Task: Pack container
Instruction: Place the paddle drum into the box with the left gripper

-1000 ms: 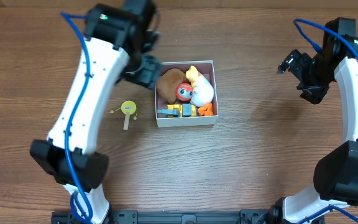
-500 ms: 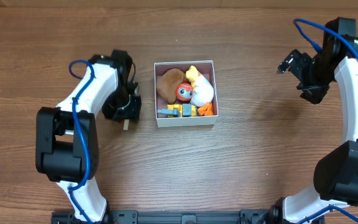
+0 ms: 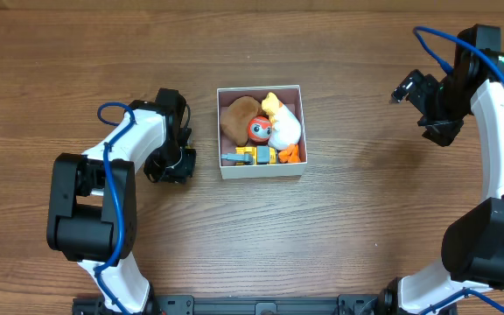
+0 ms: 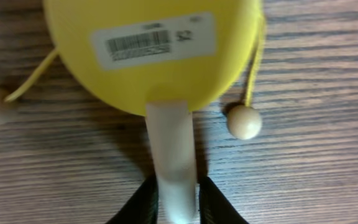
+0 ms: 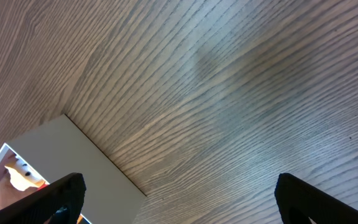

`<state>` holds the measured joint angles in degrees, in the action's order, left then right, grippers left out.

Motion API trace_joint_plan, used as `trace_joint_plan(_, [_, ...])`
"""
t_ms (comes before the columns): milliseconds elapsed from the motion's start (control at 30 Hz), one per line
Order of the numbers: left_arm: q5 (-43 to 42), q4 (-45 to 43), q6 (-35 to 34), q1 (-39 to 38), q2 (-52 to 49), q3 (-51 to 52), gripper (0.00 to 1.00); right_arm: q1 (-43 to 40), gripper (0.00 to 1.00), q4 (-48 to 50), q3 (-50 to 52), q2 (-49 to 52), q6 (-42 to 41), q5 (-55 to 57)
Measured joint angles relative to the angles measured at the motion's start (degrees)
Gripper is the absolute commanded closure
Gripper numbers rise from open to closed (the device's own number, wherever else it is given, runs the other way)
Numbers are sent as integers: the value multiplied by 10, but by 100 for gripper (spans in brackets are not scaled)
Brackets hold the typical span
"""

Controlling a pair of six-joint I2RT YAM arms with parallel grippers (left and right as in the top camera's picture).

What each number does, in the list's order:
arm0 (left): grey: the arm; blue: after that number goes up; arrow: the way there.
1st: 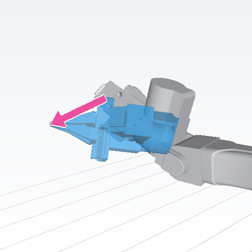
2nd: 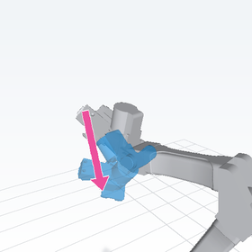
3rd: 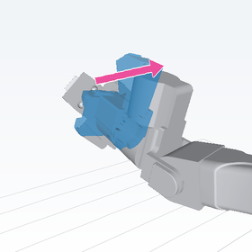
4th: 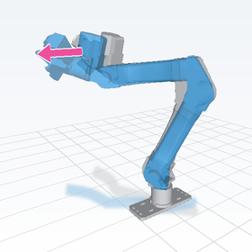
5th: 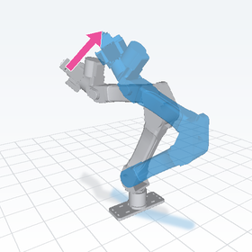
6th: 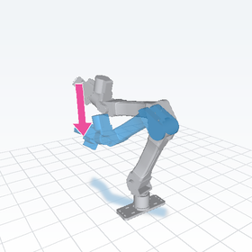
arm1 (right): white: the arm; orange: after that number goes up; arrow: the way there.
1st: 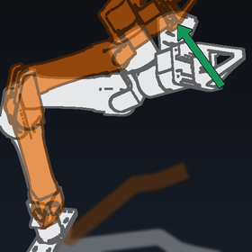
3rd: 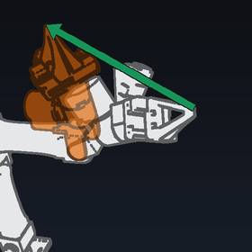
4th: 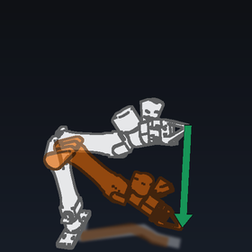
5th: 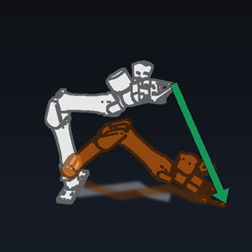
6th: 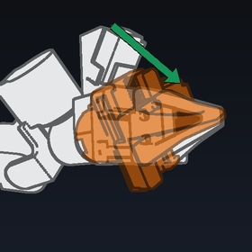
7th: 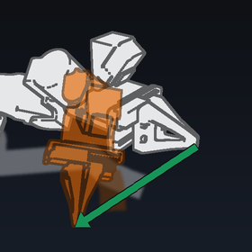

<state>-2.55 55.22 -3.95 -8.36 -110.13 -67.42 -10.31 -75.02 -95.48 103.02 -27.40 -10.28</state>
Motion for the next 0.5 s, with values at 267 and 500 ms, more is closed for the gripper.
trace_joint_plan(267, [4,57,9,0,-10,-39,96,0,0,0,0,0,0,0])
trace_joint_plan(500, [4,185,25,-14,-5,-242,91,0,0,0,0,0,0,0])
